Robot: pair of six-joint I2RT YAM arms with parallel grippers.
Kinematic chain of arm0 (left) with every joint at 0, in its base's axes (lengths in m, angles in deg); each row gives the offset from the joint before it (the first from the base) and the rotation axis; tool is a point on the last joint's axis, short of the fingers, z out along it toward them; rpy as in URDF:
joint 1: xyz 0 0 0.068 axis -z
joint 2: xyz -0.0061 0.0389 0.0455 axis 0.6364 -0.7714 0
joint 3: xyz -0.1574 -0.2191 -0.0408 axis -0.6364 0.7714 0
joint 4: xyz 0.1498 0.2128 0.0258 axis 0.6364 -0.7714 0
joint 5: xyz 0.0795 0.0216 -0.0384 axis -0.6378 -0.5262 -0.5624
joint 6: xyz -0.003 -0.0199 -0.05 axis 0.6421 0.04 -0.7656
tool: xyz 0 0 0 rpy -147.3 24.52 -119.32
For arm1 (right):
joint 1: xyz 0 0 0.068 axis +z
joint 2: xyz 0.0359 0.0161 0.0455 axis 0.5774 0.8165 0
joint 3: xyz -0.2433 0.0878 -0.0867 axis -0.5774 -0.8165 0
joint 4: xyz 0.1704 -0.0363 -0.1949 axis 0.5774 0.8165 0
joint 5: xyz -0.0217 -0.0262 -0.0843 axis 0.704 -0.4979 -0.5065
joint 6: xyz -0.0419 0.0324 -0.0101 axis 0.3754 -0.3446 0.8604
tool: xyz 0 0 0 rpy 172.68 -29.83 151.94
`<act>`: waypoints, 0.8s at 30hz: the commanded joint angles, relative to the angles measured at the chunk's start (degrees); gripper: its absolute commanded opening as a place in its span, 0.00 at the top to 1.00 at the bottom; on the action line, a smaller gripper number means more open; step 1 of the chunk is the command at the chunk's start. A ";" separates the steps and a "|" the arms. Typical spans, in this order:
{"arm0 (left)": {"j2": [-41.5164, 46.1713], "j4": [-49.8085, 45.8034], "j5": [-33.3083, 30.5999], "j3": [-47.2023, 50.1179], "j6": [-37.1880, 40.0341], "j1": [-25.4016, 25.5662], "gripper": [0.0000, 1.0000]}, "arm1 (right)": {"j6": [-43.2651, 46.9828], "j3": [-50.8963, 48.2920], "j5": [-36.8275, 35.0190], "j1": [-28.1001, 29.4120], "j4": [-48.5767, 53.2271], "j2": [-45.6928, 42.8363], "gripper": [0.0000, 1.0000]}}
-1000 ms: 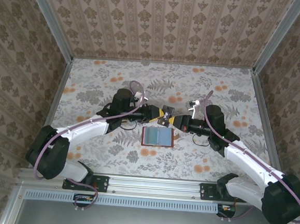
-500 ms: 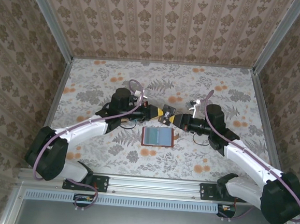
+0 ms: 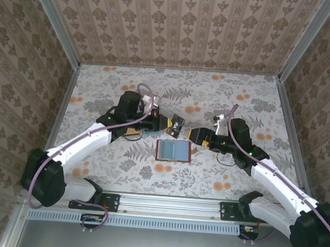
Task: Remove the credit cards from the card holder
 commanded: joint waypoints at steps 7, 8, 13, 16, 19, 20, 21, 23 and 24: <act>5.40 -23.65 -26.63 -6.55 34.65 -0.53 1.00 | 3.66 2.56 -9.64 -0.30 6.82 -2.77 0.00; 6.02 -23.62 -28.83 -6.53 38.72 -0.48 1.00 | 4.42 2.79 -10.24 -0.30 6.93 -2.86 0.00; 6.62 -23.60 -38.19 -7.32 52.17 -0.44 1.00 | 6.74 3.34 -13.00 -0.26 6.46 -4.12 0.00; 6.48 -21.81 -40.04 -6.99 59.58 -0.44 1.00 | 8.86 3.07 -13.59 -0.25 5.38 -4.91 0.00; 6.78 -17.96 -39.70 -4.85 68.07 -0.57 1.00 | 10.62 3.17 -15.42 -0.21 5.95 -5.57 0.00; 6.60 -16.23 -40.19 -4.15 69.52 -0.80 1.00 | 11.31 3.08 -15.70 -0.15 6.03 -5.65 0.00; 5.99 -14.61 -40.34 -3.93 70.03 -1.20 1.00 | 12.14 3.14 -15.85 -0.21 6.25 -5.74 0.00; 4.19 -14.48 -36.22 -4.72 72.25 -2.80 1.00 | 13.37 3.57 -16.35 -0.19 7.13 -5.99 0.00; 3.15 -15.14 -34.19 -5.52 74.01 -3.40 1.00 | 14.09 3.89 -16.37 -0.21 7.57 -6.14 0.00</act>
